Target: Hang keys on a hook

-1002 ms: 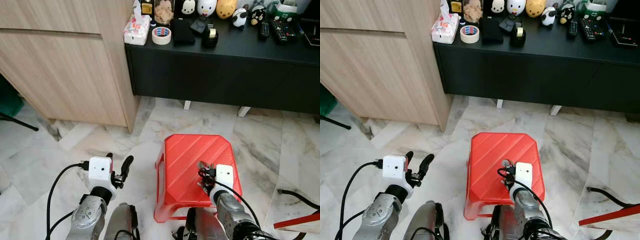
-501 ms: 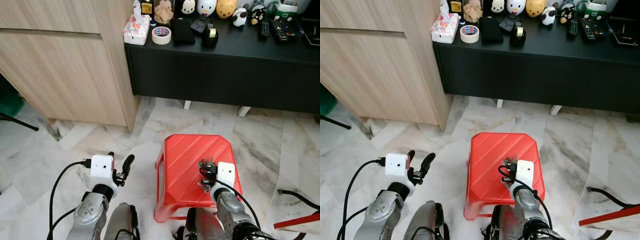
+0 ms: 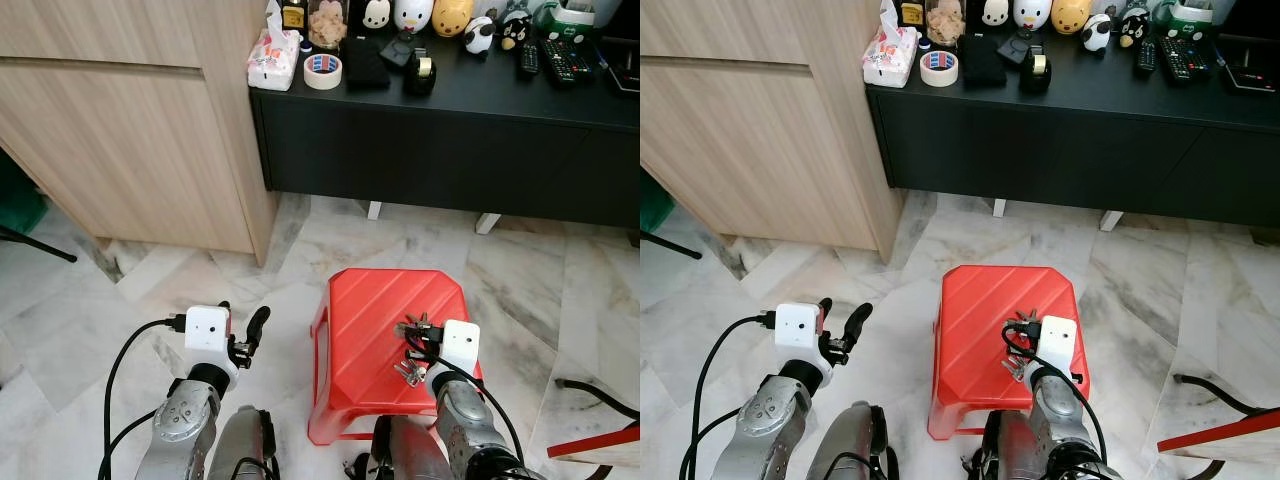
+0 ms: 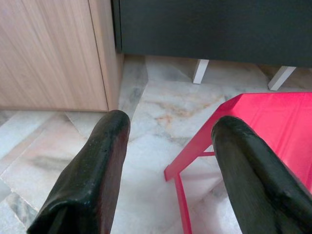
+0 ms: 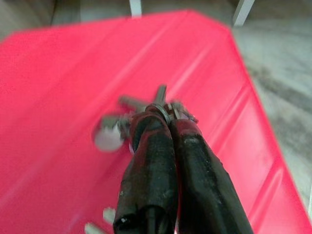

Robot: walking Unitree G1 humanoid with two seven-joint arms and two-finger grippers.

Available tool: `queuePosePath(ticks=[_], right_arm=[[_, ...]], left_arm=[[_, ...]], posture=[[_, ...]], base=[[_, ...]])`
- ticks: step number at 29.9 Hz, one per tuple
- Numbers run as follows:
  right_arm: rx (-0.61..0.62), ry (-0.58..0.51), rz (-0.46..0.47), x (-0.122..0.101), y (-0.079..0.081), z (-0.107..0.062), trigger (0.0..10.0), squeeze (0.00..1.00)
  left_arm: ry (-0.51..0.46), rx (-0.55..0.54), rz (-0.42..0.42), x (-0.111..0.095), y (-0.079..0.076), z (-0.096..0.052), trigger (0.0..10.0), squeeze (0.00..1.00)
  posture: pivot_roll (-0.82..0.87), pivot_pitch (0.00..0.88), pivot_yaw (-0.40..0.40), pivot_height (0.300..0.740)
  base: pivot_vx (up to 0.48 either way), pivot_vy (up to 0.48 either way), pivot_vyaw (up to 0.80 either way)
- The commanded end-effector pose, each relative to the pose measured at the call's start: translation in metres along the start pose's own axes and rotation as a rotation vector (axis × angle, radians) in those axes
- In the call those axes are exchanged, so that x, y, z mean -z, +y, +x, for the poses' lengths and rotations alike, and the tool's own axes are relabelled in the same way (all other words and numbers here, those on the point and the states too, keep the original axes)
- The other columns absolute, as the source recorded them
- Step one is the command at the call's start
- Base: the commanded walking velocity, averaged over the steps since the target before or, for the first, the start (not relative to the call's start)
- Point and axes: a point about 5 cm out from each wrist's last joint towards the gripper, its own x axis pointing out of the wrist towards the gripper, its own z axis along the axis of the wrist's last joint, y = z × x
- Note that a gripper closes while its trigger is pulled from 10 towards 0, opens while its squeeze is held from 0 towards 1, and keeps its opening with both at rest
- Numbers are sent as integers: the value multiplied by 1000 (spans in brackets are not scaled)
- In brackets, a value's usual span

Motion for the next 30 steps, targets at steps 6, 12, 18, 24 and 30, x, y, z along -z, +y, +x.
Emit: queuePosePath(ticks=[6, 12, 18, 24, 30], right_arm=[[28, -57, 14, -3, -5, -2, 0, 0], [30, -84, 18, -5, -4, -3, 0, 0], [29, -61, -2, 2, -3, -6, 4706, 0], [77, 54, 76, 8, -9, -2, 10000, 949], [94, 146, 157, 14, -11, -1, 10000, 1000]], left_arm=[[17, -6, 9, 7, 0, 0, 10000, 0], [11, -6, 11, 7, 1, 1, 10000, 0], [7, -6, 12, 7, 1, 3, 10000, 0], [8, -2, 14, 8, 0, 2, 10000, 0], [9, -4, 16, 8, 0, 1, 10000, 0]], posture=[[87, 168, -55, 646], [89, 160, -58, 646], [84, 157, -55, 646], [82, 163, -55, 646], [86, 169, -56, 646]], base=[[0, 0, 0], [0, 0, 0], [0, 0, 0], [0, 0, 0], [0, 0, 0]])
